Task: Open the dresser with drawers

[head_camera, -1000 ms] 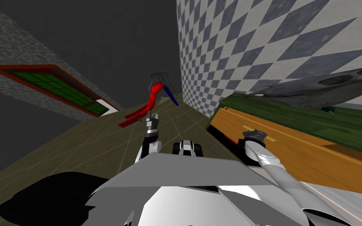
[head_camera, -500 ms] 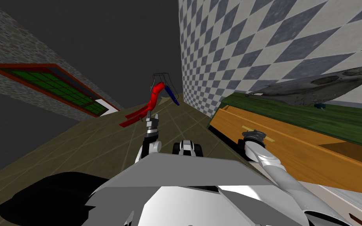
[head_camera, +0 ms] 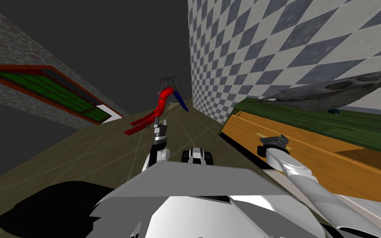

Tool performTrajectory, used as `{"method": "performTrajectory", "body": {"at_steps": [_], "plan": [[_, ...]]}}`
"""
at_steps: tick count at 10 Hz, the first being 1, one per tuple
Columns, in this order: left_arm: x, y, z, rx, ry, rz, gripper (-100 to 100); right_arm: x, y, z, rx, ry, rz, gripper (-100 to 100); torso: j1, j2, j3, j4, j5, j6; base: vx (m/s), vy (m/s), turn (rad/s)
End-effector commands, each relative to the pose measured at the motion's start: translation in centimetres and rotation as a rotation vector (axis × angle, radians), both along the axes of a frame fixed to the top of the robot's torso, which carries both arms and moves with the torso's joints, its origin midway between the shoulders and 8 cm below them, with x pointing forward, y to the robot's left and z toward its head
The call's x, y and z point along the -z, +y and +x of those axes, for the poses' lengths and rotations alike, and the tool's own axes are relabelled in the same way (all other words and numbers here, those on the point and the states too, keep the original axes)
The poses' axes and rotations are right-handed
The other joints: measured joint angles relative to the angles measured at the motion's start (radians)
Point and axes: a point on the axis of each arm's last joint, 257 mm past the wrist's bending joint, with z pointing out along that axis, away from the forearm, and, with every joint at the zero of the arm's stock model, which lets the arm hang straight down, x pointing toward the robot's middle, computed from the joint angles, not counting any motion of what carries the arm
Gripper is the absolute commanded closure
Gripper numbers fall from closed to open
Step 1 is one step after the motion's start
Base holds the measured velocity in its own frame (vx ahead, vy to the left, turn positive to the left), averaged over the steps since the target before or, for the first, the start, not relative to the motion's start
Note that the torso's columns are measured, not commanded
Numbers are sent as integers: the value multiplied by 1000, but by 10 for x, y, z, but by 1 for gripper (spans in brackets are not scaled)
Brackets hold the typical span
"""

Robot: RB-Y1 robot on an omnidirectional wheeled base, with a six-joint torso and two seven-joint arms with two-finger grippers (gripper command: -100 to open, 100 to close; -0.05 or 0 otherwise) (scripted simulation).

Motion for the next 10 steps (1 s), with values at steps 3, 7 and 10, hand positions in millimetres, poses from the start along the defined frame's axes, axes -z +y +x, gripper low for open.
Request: {"method": "performTrajectory", "body": {"at_steps": [3,7,10], "plan": [[0,0,0,0,0,0,0,-28,-26,5,-17,-4,0,-100,7,4,1,4,7,0,13,64,-29],[0,0,0,0,0,0,0,-10,-19,-1,-10,19,14,0,5,3,1,2,5,0,1,6,-3],[0,0,0,0,0,0,0,-5,-18,-2,-9,25,19,0,3,1,0,1,3,0,0,0,0]]}}
